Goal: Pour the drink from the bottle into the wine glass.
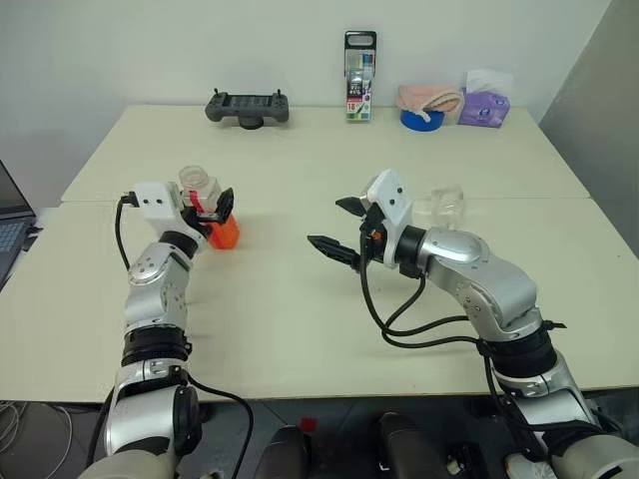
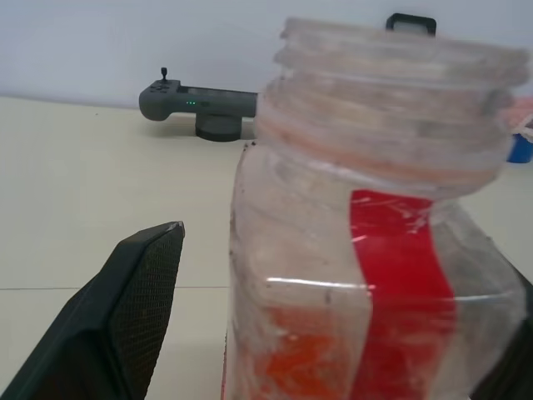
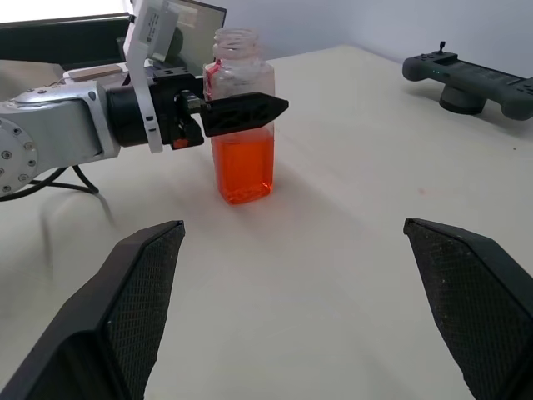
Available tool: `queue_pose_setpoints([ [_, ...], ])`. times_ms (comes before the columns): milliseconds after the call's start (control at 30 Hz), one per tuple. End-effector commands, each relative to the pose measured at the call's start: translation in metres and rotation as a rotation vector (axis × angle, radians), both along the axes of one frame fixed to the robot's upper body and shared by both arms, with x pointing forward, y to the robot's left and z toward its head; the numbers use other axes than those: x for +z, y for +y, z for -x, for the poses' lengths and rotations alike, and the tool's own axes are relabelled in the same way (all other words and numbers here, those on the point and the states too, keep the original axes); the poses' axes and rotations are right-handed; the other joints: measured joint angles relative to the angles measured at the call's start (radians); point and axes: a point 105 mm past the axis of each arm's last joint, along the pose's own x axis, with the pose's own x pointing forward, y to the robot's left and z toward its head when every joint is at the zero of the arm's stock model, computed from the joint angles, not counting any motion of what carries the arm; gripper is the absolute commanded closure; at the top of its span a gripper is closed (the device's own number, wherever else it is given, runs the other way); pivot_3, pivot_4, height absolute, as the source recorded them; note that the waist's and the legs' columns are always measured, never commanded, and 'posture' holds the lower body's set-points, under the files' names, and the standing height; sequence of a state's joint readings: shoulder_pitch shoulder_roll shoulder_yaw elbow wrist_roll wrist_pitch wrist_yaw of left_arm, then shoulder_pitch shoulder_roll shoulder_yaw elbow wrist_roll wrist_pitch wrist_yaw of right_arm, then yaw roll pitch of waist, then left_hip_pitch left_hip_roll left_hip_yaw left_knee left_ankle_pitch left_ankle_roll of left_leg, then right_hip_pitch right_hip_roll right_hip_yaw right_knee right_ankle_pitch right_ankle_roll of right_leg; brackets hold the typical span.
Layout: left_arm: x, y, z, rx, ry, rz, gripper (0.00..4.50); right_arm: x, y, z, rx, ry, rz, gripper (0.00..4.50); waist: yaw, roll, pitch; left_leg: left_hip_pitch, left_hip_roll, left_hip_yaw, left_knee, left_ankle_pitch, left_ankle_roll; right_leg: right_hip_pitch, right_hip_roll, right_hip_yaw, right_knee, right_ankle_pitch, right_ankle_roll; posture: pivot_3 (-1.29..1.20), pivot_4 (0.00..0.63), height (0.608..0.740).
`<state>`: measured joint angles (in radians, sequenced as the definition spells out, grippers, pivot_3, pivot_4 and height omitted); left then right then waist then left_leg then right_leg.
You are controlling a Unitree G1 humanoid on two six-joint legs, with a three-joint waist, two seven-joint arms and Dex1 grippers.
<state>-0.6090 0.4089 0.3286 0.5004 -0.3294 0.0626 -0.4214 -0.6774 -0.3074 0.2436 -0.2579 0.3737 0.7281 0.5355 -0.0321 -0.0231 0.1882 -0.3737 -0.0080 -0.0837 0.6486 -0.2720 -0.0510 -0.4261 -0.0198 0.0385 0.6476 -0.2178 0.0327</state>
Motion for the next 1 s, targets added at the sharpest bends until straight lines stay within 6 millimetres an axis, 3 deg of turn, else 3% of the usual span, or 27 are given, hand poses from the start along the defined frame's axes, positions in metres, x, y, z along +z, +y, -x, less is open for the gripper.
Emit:
queue_pose_setpoints([
  [33, 0.014, 0.001, 0.010, 0.003, -0.041, -0.030, 0.04, 0.014, -0.020, -0.007, -0.052, -0.037, -0.029, 0.00, 0.000, 0.000, 0.000, 0.000, 0.000, 0.000, 0.000, 0.000, 0.000, 0.000, 0.000, 0.000, 0.000, 0.000, 0.000, 0.00, 0.150, 0.740],
  [267, 0.005, 0.004, 0.048, -0.056, 0.010, -0.082, 0.04, 0.030, -0.067, -0.025, -0.217, -0.058, 0.003, 0.00, 0.000, 0.000, 0.000, 0.000, 0.000, 0.000, 0.000, 0.000, 0.000, 0.000, 0.000, 0.001, 0.000, 0.000, 0.000, 0.00, 0.150, 0.740],
  [433, 0.000, 0.002, 0.102, -0.206, 0.079, -0.143, 0.04, 0.048, -0.123, -0.051, -0.492, 0.008, 0.048, 0.00, -0.009, 0.000, 0.000, 0.001, 0.001, 0.003, -0.001, 0.000, 0.000, 0.000, 0.000, 0.003, 0.000, 0.000, 0.000, 0.00, 0.150, 0.740],
  [533, -0.010, -0.024, 0.131, -0.406, 0.170, -0.167, 0.04, 0.059, -0.152, -0.068, -0.655, 0.187, -0.002, 0.00, -0.013, 0.001, 0.000, 0.002, 0.002, 0.005, -0.002, 0.000, 0.000, 0.000, 0.000, 0.004, -0.001, -0.001, -0.001, 0.00, 0.150, 0.740],
  [633, -0.022, -0.063, 0.149, -0.631, 0.262, -0.213, 0.04, 0.046, -0.169, -0.075, -0.731, 0.463, 0.054, 0.00, -0.005, 0.001, 0.000, 0.004, 0.001, 0.004, -0.001, 0.000, 0.000, 0.003, 0.001, 0.004, -0.001, -0.001, -0.002, 0.00, 0.150, 0.740],
  [800, -0.017, -0.113, 0.137, -0.812, 0.227, -0.255, 0.04, 0.027, -0.176, -0.079, -0.738, 0.790, 0.058, 0.00, 0.000, 0.001, 0.000, 0.008, 0.000, 0.005, -0.001, 0.001, 0.002, 0.007, 0.002, 0.004, -0.002, -0.004, -0.002, 0.00, 0.150, 0.740],
  [1000, -0.016, -0.148, 0.134, -0.910, 0.172, -0.229, 0.04, 0.004, -0.183, -0.080, -0.737, 0.925, 0.151, 0.00, -0.021, 0.001, 0.001, 0.007, 0.001, 0.008, -0.003, -0.001, 0.005, 0.004, 0.002, 0.006, -0.002, 0.001, -0.005, 0.00, 0.150, 0.740],
])
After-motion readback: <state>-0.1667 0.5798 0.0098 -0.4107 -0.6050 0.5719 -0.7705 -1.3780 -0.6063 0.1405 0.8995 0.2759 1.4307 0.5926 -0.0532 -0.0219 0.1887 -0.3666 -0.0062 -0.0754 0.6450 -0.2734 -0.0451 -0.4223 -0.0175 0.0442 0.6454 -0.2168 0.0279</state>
